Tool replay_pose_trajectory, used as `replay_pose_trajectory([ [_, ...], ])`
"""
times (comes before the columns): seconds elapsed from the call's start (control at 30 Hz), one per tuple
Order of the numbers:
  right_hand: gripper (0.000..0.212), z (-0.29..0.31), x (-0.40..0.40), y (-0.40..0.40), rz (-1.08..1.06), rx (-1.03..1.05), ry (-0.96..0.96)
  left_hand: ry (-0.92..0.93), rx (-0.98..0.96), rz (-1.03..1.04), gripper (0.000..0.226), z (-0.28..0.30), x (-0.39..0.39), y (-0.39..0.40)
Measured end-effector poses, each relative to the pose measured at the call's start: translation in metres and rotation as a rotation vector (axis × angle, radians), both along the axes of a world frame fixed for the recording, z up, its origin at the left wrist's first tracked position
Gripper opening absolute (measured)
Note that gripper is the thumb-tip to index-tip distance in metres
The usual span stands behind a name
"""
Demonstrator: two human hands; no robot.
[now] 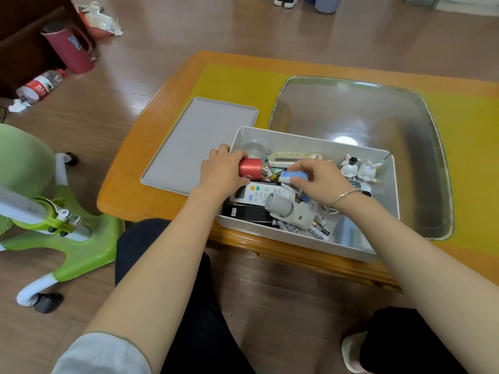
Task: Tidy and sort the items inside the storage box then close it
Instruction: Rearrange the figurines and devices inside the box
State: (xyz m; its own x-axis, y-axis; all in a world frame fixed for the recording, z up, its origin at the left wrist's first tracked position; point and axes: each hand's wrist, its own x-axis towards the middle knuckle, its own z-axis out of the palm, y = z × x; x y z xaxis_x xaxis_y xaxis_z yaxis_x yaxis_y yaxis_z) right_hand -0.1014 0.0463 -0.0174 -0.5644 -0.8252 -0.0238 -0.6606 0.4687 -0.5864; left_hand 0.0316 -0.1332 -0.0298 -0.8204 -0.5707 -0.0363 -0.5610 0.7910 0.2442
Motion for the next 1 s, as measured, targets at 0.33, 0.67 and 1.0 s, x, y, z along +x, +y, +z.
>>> replay_pose_trajectory([
  [0.33,0.022,0.008,0.007,0.014,0.116,0.047,-0.211,0.006,-0.036,-0.074,0.058,0.011,0.009,0.003],
  [0.67,0.040,0.009,-0.028,-0.018,-0.118,0.235,0.326,-0.099,0.204,-0.209,0.069,0.005,0.033,0.005],
  [1.0,0.031,-0.001,-0.027,-0.026,-0.033,0.365,0.629,0.347,0.162,-0.056,0.057,-0.003,0.024,0.021],
])
